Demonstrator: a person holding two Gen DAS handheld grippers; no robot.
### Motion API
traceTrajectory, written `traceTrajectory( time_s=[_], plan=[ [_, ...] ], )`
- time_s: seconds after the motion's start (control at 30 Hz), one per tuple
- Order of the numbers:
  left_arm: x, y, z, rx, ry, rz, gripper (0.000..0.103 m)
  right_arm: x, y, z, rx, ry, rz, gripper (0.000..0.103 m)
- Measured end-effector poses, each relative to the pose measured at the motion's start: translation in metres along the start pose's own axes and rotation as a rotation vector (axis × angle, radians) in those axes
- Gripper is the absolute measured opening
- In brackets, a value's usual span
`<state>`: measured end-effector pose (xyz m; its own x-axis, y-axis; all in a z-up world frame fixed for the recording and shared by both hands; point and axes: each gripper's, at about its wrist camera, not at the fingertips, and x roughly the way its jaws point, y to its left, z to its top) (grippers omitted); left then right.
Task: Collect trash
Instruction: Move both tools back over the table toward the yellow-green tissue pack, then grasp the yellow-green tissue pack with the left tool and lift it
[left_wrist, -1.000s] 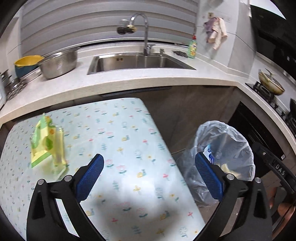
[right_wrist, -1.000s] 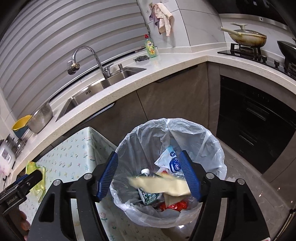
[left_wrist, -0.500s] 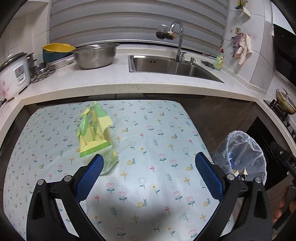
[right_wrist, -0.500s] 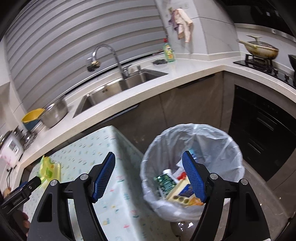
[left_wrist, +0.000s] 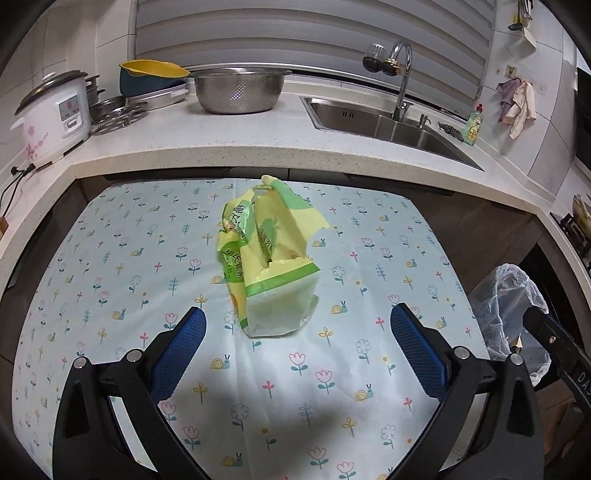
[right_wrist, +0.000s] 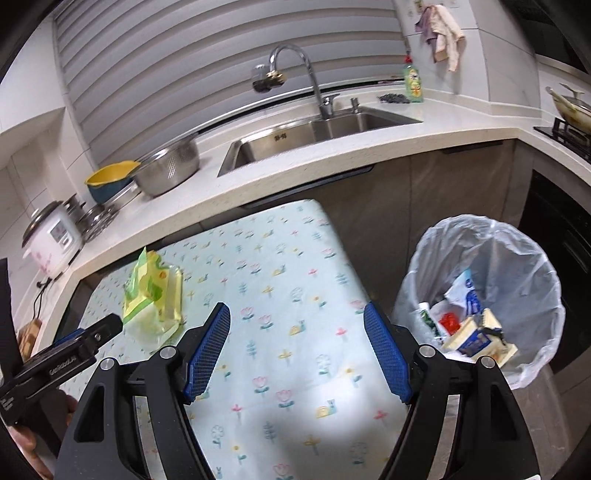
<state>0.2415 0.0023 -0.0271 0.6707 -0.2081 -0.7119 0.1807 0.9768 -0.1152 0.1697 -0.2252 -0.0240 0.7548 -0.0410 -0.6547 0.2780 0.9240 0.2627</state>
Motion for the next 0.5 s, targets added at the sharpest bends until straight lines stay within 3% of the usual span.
traceTrajectory(
  time_s=[0.4, 0.5],
  plan=[
    [0.063, 0.025, 0.014, -0.053, 0.064, 0.018, 0.092, 0.062, 0.038, -0.01, -0.053, 0.097, 0.038, 0.072],
    [0.07, 0.026, 0.017, -0.046, 0.079, -0.007, 0.069, 0.073, 0.044, -0.012, -0.062, 0.114, 0.045, 0.072]
  ],
)
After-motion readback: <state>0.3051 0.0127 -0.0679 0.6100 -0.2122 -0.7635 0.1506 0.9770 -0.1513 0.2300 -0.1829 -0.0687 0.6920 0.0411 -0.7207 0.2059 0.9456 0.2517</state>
